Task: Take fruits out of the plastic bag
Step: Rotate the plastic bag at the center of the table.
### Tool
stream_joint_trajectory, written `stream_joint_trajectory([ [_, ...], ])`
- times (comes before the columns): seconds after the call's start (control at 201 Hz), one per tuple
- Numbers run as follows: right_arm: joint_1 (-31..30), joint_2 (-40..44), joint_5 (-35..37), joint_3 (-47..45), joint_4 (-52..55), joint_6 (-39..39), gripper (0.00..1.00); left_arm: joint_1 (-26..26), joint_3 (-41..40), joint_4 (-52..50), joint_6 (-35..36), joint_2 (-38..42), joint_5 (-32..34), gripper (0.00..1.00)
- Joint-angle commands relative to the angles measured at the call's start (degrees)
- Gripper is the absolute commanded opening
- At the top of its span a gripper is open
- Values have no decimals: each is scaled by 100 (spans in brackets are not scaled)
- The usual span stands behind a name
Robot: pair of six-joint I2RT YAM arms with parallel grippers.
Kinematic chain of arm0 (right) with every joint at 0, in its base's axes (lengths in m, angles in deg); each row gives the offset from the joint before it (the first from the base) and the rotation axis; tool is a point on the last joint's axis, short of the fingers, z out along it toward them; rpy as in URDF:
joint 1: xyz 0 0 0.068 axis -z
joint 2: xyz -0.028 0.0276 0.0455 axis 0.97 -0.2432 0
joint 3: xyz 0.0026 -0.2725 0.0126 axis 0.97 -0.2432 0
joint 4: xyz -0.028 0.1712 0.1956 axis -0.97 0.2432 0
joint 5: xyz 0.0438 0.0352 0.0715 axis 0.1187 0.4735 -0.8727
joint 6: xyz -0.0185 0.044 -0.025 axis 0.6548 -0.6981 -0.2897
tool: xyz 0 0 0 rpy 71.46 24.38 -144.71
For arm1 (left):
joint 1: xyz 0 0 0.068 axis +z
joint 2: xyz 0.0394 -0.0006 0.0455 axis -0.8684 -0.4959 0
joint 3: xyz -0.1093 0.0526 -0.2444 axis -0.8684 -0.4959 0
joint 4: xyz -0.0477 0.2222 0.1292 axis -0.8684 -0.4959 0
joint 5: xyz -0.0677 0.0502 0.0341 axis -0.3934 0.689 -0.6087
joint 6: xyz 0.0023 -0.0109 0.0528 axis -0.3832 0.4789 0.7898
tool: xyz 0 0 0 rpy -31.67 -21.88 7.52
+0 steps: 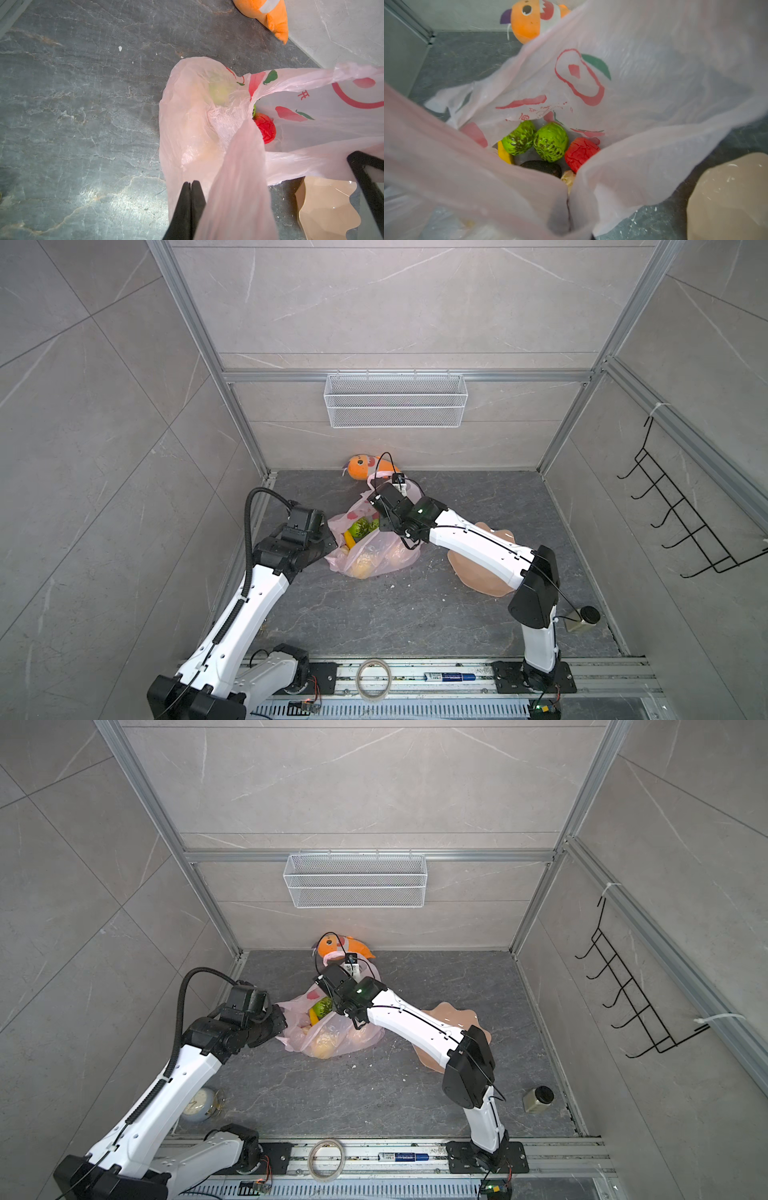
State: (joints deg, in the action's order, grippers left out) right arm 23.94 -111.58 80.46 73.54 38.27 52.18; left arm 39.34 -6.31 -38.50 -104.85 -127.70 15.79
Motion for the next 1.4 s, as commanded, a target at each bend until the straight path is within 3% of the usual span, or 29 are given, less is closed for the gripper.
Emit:
stream_joint_trajectory([
  [0.0,85,-24,-564,558,65,714,10,-311,117,-274,-734,316,683,0],
  [0.244,96,-735,-1372,1865,507,1248,9,-1050,280,-489,-1400,297,1135,0],
  [0.363,99,-991,-1348,2292,954,1349,7,-1494,424,-494,-1646,138,1395,0],
  [0.443,134,-745,-1235,1722,817,1333,7,-1617,548,-538,-1660,23,1491,0],
  [0.627,518,478,-1366,-752,-194,1099,8,-1632,515,-778,-1590,27,1550,0],
  [0.836,760,1268,-1594,-2446,-613,1024,8,-1633,51,-793,-1504,47,1061,0],
  [1.095,761,1858,-1510,-3560,-1118,634,10,-1891,-470,-887,-1618,5,592,0],
  [1.394,766,1788,-1600,-3754,-1184,531,12,-2490,-788,-1486,-1721,117,128,0],
])
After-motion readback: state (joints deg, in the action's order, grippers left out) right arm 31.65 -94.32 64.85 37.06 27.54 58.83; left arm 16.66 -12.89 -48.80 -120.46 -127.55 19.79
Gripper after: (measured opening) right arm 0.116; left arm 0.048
